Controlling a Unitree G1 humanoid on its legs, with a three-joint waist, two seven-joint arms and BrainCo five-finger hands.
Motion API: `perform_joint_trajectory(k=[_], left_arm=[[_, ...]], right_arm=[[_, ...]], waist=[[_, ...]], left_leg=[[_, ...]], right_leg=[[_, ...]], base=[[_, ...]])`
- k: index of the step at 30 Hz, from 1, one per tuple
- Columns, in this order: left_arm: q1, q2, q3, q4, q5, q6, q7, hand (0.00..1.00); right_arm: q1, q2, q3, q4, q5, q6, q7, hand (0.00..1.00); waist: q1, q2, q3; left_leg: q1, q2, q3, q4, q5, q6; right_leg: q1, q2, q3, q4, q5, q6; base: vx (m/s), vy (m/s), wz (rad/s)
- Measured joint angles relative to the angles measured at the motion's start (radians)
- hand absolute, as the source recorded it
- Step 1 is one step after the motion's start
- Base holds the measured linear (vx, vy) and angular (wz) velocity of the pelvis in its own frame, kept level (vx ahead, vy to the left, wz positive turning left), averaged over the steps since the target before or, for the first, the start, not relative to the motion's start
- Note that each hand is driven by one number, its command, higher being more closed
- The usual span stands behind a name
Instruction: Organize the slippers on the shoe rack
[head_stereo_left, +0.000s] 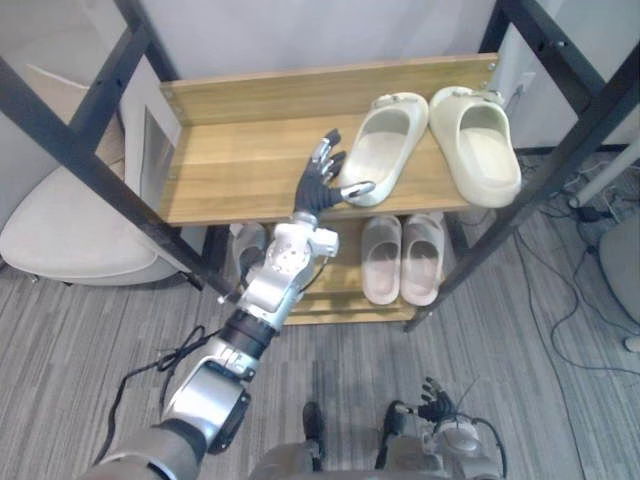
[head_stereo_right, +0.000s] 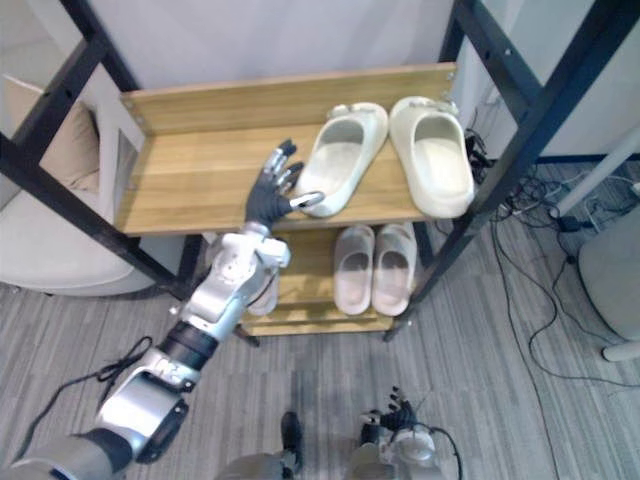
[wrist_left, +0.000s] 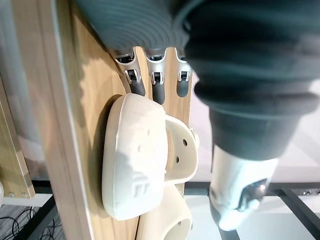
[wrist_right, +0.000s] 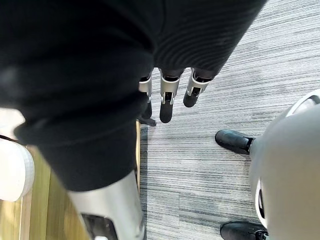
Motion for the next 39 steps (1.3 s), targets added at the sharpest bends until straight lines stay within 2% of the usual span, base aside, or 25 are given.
perform_joint_trajectory(k=[8, 12, 17, 27, 31, 39], left_arm=[[-0.032, -0.012, -0.030, 0.017, -0.007, 0.001, 0.001, 0.00], [-0.075, -0.070, -0.042, 0.035, -0.007, -0.006, 0.022, 0.00], [-0.099, -0.074, -0.036, 0.035, -0.007, -0.016, 0.028, 0.00], [-0.106, -0.036, -0.012, 0.066, 0.001, -0.015, 0.020, 0.00], [-0.102, -0.016, 0.016, 0.093, 0.002, 0.001, 0.017, 0.00], [-0.083, -0.008, 0.046, 0.093, 0.014, 0.004, -0.001, 0.00]], right_arm=[[0.000, 0.002, -0.004, 0.016, 0.001, 0.000, -0.001, 0.00], [0.001, 0.003, -0.010, 0.016, 0.002, -0.001, -0.002, 0.00], [0.006, 0.003, -0.011, 0.007, 0.003, -0.001, -0.002, 0.00], [0.019, 0.004, -0.012, -0.015, 0.003, -0.007, -0.002, 0.00], [0.018, 0.005, -0.013, -0.015, 0.003, -0.008, -0.001, 0.00], [0.017, 0.012, -0.011, -0.015, 0.002, -0.008, 0.000, 0.00]], waist=[[-0.011, -0.009, 0.001], [-0.015, -0.012, 0.000], [-0.014, -0.012, 0.000], [-0.015, -0.012, 0.000], [-0.017, -0.012, 0.000], [-0.018, -0.014, 0.001]], left_leg=[[-0.002, 0.007, 0.029, 0.000, -0.006, -0.008], [-0.007, 0.010, 0.038, 0.000, -0.006, -0.009], [-0.007, 0.010, 0.052, 0.000, -0.008, -0.010], [-0.004, 0.013, 0.061, 0.000, -0.012, -0.017], [-0.004, 0.017, 0.057, 0.000, -0.012, -0.016], [-0.004, 0.015, 0.044, 0.000, -0.009, -0.012]], right_leg=[[-0.018, 0.003, 0.028, 0.001, 0.004, -0.003], [-0.027, 0.004, 0.048, 0.006, 0.005, -0.003], [-0.034, 0.003, 0.060, 0.006, 0.008, -0.004], [-0.036, 0.011, 0.067, 0.002, 0.011, -0.005], [-0.036, 0.015, 0.058, 0.003, 0.010, -0.005], [-0.030, 0.014, 0.046, 0.006, 0.010, -0.004]], base=[[0.02, 0.010, -0.12], [0.03, 0.013, -0.06], [0.01, 0.016, -0.06], [0.00, 0.008, -0.02], [0.00, 0.000, 0.00], [0.02, 0.008, 0.03]])
